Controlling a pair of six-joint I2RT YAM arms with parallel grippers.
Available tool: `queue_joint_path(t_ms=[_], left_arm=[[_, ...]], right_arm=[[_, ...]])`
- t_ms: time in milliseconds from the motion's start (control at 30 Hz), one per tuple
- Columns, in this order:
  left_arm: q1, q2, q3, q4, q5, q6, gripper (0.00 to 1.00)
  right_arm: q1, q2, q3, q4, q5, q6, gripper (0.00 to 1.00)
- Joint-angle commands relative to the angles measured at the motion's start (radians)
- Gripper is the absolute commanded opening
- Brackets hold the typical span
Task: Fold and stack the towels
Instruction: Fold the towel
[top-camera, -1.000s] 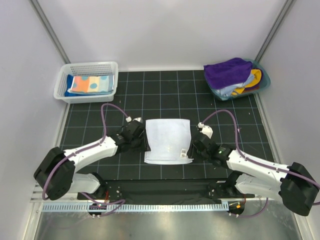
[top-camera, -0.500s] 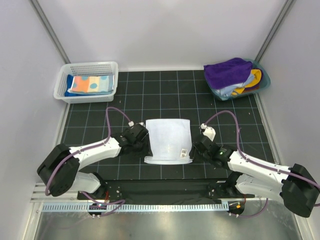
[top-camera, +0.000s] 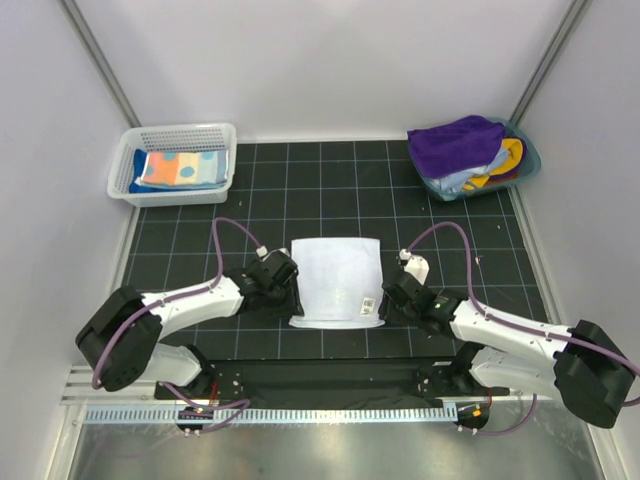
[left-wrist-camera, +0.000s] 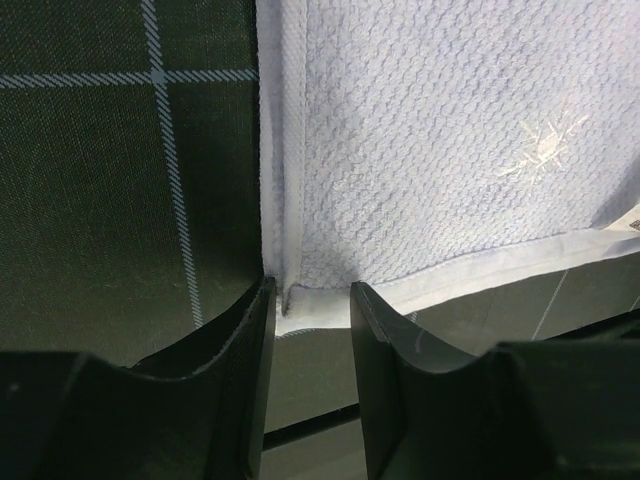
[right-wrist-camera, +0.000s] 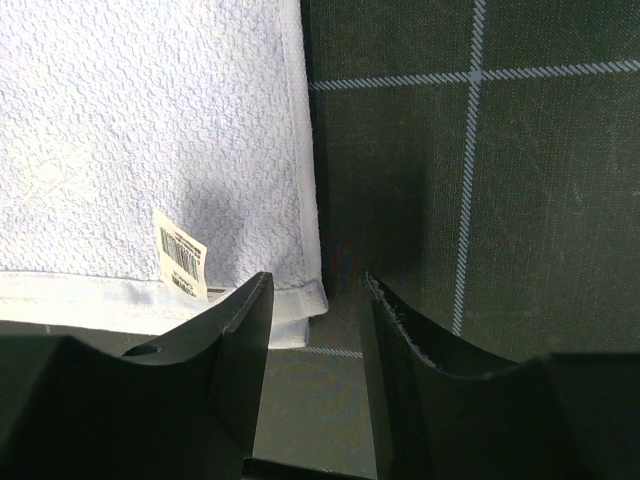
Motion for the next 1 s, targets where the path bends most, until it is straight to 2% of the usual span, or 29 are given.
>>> queue_joint_path(t_ms=[0,200,400,533,667,733,900,967], left_arm=[[-0.006,-0.042,-0.002,0.028,-0.029,-0.006,0.39],[-0.007,-0.05,0.005,0.025,-0.029,-0.005,0.26],[-0.006,-0.056,0.015,0.017,-0.03,0.001,0.16],[-0.007,-0.056,0.022,0.013,-0.032,0.006,0.11],[-0.007,-0.062,0.03,0.01,-0.03,0.009,0.03],[-0.006,-0.068,0.033,0.008,-0.03,0.009,0.0],[-0.006,-0.09,0.045,-0.012,-0.038,0.013,0.01],[-0.007,-0.091,0.048,-0.013,-0.037,0.015,0.0]], right_arm=[[0.005,0.008,0.0,0.037,0.029,0.015,0.46],[0.008,0.017,0.002,0.037,0.03,0.02,0.45],[0.007,0.021,0.005,0.037,0.03,0.021,0.35],[0.007,0.031,0.009,0.039,0.03,0.018,0.33],[0.005,0.037,0.012,0.039,0.029,0.017,0.29],[0.007,0.037,0.019,0.034,0.029,0.015,0.32],[0.005,0.011,0.02,0.019,0.029,0.015,0.45],[0.007,0.008,0.019,0.023,0.027,0.018,0.47]])
